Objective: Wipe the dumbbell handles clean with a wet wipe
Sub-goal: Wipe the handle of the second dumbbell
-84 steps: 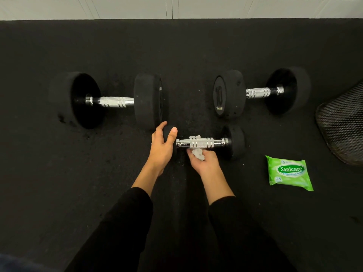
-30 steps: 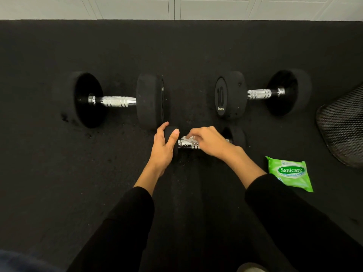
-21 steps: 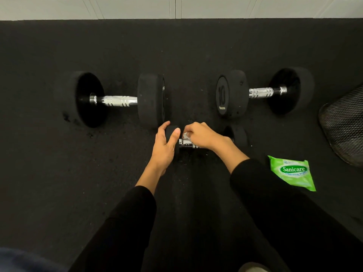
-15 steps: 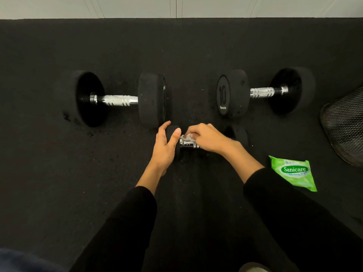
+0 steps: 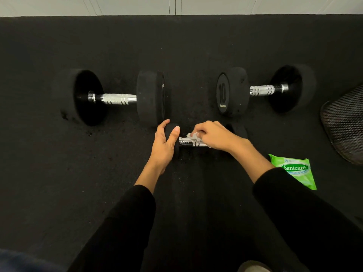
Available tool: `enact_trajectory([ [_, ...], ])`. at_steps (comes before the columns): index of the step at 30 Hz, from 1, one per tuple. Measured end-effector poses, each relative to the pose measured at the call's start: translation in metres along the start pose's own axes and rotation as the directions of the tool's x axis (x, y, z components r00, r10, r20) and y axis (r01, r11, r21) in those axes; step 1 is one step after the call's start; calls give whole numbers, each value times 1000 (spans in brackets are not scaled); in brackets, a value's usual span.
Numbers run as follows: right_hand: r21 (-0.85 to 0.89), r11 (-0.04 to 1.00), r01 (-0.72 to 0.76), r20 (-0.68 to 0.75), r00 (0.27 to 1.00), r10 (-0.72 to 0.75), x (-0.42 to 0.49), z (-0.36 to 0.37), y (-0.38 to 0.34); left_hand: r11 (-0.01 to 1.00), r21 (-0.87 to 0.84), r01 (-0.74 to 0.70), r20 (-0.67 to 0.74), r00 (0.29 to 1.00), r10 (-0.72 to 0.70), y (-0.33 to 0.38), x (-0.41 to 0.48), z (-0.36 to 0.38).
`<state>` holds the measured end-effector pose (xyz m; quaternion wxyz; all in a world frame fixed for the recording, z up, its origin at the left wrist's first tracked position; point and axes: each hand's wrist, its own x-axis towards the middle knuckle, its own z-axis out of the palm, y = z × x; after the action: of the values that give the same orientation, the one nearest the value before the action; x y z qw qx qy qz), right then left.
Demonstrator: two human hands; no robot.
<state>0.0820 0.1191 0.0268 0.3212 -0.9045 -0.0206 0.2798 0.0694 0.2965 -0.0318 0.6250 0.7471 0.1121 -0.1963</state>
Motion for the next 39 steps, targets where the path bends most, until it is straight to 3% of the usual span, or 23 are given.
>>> enact_trajectory([
  [6,-35,999,-18,14,1000,19,19,9,-5,1000,-9,3,0,1000,-3,0,0,1],
  [14,-74,988,132,-54,989,-136,-4,25,9,1000,-6,-8,0,1000,8,0,-1,1],
  [22,-72,995,62,-69,995,-67,16,22,4,1000,-5,2,0,1000,-2,1,-1,0],
  [31,-150,975,165,-63,982,-176,-11,32,14,1000,13,-17,-5,1000,17,1,-1,1],
  [39,-116,990,76,-139,986,-92,5,33,3,1000,4,-6,-9,1000,6,4,-3,1],
])
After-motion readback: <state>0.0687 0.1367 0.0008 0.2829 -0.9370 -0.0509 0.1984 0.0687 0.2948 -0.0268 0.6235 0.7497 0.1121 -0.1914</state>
